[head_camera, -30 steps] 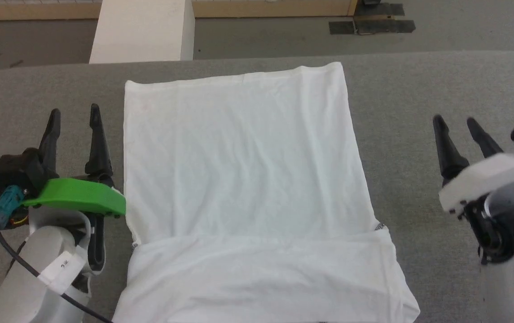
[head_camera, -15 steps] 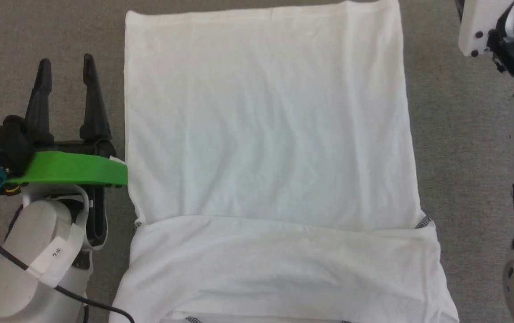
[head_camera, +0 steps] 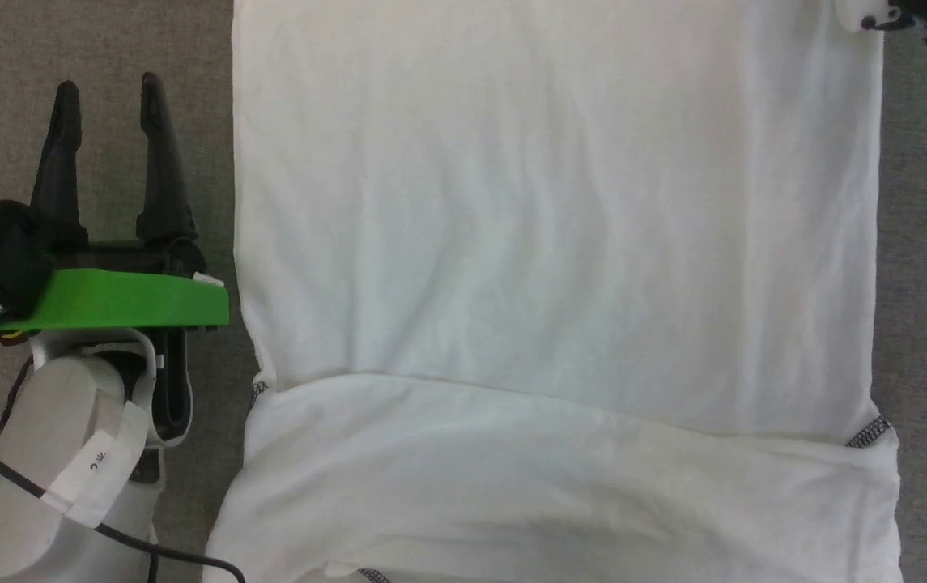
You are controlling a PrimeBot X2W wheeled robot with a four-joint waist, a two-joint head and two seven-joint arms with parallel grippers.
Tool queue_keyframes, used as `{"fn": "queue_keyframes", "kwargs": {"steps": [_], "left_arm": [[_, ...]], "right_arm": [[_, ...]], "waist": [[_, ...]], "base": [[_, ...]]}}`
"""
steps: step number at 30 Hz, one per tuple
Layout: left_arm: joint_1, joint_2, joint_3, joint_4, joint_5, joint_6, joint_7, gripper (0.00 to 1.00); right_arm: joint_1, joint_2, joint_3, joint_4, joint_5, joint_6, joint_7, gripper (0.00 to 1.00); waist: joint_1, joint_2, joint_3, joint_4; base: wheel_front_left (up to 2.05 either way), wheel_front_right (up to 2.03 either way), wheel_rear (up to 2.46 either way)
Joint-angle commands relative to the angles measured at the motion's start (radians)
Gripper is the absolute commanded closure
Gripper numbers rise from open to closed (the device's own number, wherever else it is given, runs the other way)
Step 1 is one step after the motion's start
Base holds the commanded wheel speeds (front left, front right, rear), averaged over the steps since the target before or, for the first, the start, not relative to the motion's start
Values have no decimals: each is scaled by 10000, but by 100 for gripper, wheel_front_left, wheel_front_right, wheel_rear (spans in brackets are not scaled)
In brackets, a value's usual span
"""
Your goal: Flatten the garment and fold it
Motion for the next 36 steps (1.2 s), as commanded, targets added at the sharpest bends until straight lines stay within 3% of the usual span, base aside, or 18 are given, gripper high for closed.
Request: {"fn": "queue_keyframes", "kwargs": {"steps": [1, 2, 3, 4, 11, 14, 19, 25, 32, 33, 34, 35, 36], "left_arm": [[-143, 9, 14, -42, 36, 17, -44, 0], [-208, 43, 29, -45, 17, -7, -10, 0], [-281, 112, 36, -58, 26, -42, 38, 0], [-409, 193, 54, -94, 2, -107, 116, 0], [-2698, 1190, 85, 155, -154, -903, 1660, 0], [-4177, 1537, -198, 963, -535, -1427, 3249, 0], [-6248, 1507, -866, 2695, -1489, -1805, 6646, 0], [-7547, 1443, -1880, 4156, -1936, -1503, 10581, 0], [-7750, 1258, -2279, 4542, -2147, -1107, 12092, 0], [-7670, 1225, -2316, 4575, -2256, -1112, 12280, 45], [-7605, 1166, -2265, 4579, -2406, -1109, 12346, 100], [-7554, 1141, -2223, 4566, -2492, -1108, 12349, 100], [-7571, 1435, -2169, 4500, -2032, -1155, 11523, 100]], "right_arm": [[140, 11, 113, 160, 116, -13, 139, 0], [142, 32, 132, 159, 247, -13, 210, 0], [149, 68, 146, 173, 372, -13, 302, 45], [145, 98, 168, 160, 523, -13, 363, 98], [9, -25, 337, -171, 1051, -13, 334, 100], [-74, 39, 402, -336, 1229, -13, 215, 100], [-166, 67, 707, -480, 1512, -13, 105, 100], [-292, -20, 1108, -718, 1778, -13, 101, 100], [-350, -189, 1359, -904, 1984, -13, 71, 100], [-347, -198, 1383, -914, 2019, -13, 61, 100], [-345, -203, 1394, -922, 2044, -13, 50, 100], [-344, -213, 1409, -927, 2062, -13, 40, 100], [-396, -249, 1393, -964, 2154, -13, -88, 100]], "waist": [[-2, 0, 361, 265], [-2, 0, 406, 245], [-2, 0, 439, 212], [-2, 0, 468, 169], [-2, 0, 424, -120], [-2, 0, 387, -323], [-2, 0, 376, -636], [-2, 0, 572, -874], [-2, 0, 864, -1029], [-2, 0, 895, -1046], [-2, 0, 916, -1058], [-2, 0, 934, -1070], [-2, 0, 994, -1110]], "base": [[0, 0, 0], [0, 0, 0], [0, 0, 0], [0, 0, 0], [0, 0, 0], [0, 0, 0], [0, 0, 0], [0, 0, 0], [0, 0, 0], [0, 0, 0], [0, 0, 0], [0, 0, 0], [0, 0, 0]]}}
